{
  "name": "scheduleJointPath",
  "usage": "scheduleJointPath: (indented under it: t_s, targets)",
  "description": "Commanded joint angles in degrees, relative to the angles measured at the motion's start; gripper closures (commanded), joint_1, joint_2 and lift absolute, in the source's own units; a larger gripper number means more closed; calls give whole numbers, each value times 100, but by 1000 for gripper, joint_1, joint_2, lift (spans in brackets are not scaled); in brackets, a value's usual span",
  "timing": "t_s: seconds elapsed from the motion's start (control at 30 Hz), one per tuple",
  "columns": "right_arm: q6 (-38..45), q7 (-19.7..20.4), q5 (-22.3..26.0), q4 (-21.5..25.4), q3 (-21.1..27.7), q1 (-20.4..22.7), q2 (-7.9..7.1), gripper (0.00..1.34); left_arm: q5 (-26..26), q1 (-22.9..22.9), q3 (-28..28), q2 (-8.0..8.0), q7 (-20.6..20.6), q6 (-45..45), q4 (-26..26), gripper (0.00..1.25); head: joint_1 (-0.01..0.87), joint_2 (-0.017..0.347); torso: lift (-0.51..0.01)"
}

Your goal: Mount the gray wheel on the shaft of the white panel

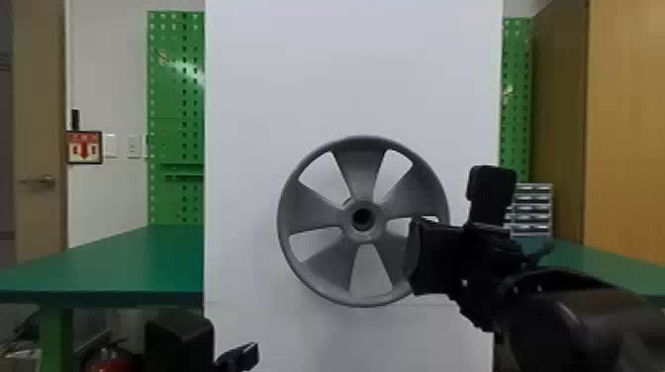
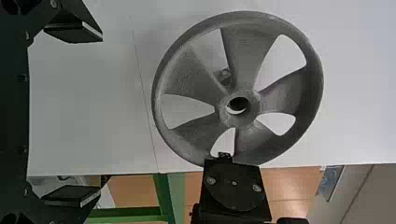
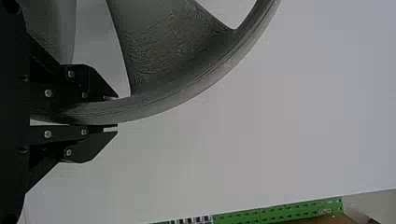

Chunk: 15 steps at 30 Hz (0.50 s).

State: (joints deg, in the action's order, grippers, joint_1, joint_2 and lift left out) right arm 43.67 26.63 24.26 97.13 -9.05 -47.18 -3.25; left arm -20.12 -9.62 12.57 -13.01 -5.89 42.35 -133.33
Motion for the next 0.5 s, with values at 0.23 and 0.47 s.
scheduleJointPath:
  t_s: [0.23,0.47]
  targets:
    - [-69,0,-44,-71,9,-19,18,1204,-9,-13,8,-18,0,1,0,130,34,31,-490]
    - [-104,0,-88,-133,-17,-19,18,1204,-9,-13,8,-18,0,1,0,130,34,31,-490]
